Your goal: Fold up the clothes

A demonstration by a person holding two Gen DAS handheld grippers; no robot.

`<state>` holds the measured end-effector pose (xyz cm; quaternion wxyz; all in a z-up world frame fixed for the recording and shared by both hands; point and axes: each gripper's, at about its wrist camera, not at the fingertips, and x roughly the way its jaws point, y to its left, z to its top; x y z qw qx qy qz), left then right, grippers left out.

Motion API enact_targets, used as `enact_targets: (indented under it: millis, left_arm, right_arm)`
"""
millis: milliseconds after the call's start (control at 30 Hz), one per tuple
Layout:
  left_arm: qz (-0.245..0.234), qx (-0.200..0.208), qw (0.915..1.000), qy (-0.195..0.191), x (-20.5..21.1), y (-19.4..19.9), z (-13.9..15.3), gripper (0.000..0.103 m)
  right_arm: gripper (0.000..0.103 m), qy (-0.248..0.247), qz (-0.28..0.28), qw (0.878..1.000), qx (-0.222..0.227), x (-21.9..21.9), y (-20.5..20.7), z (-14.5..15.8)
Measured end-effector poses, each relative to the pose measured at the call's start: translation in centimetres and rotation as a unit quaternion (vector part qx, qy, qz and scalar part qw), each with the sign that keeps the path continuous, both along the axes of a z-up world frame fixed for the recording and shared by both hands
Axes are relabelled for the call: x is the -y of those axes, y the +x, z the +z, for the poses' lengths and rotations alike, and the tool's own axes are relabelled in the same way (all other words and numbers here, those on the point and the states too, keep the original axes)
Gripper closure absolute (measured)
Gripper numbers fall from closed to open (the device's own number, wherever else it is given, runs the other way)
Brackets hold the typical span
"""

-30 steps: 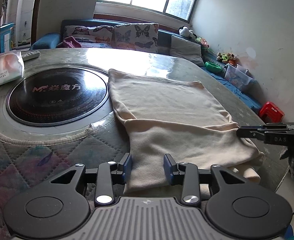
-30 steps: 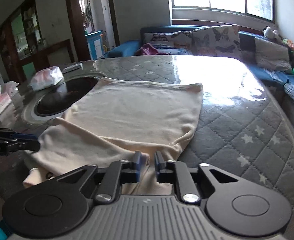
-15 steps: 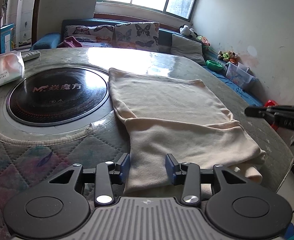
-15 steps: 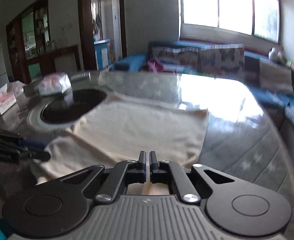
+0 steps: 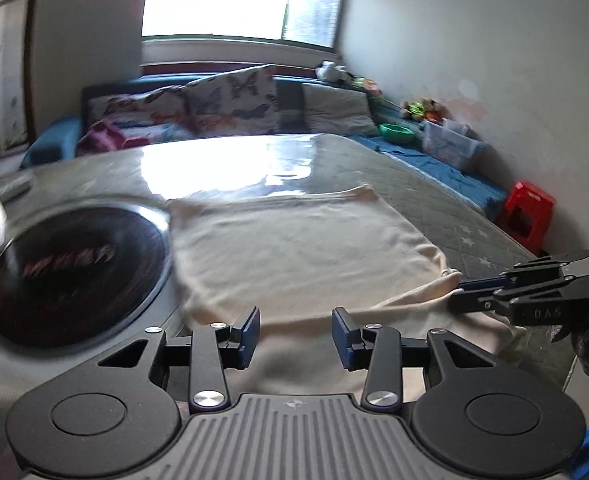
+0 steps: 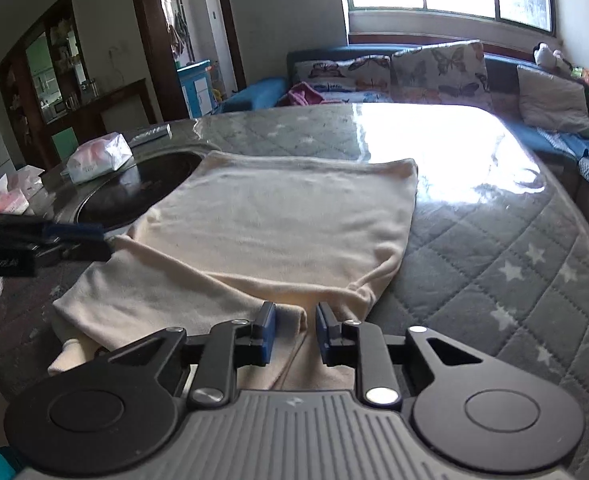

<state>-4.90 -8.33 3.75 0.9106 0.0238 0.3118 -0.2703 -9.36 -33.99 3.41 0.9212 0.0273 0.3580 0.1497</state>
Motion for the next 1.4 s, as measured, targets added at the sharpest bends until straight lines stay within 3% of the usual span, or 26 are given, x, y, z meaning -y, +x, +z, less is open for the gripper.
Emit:
enact_targets:
  millis: [367, 567, 700, 867, 1100, 1300, 1400]
  left_arm:
    - [-0.101, 0.006, 0.9935, 0.052, 4.3, 2.0, -2.3, 0.062]
    - [-0.119, 0.028, 0.9907, 0.059, 4.2, 1.6, -2.6, 0.094]
    - [-0.101, 0.041, 0.9925, 0.056, 3.9, 1.3, -2.4, 0.101]
    - [-0.078, 0.029, 0.9954, 0.048, 3.8, 1.9, -2.7, 0.099]
    - [-0.061, 0.033, 0.9969, 0.037, 3.2, 1.0, -1.5, 0.095]
    - [-0.096, 0.030, 0.9946, 0.029, 4.0, -1.3, -1.3, 0.091]
    - [-0.110, 0.027, 0.9930, 0.032, 4.5, -2.3, -1.7, 0.088]
  right_arm:
    - [0.095, -0.007, 0.006, 1.000, 0.010, 0.0, -0.2, 0.3]
    - [0.096, -0.020, 0.014, 0.999, 0.035, -0.5, -0.6, 1.7]
    - [0.097, -0.025, 0.015, 0.998, 0.049, -0.7, -0.5, 2.3]
    - [0.095, -0.024, -0.002, 0.999, 0.022, -0.3, 0.6, 0.7]
    - [0.091, -0.041, 0.009, 0.998, 0.047, -0.4, -0.5, 1.3]
    - [0.091, -0.055, 0.072, 0.995, 0.038, -1.7, -2.3, 1.3]
    - [0.090, -0.062, 0.079, 0.995, 0.026, -2.0, -2.9, 0.8]
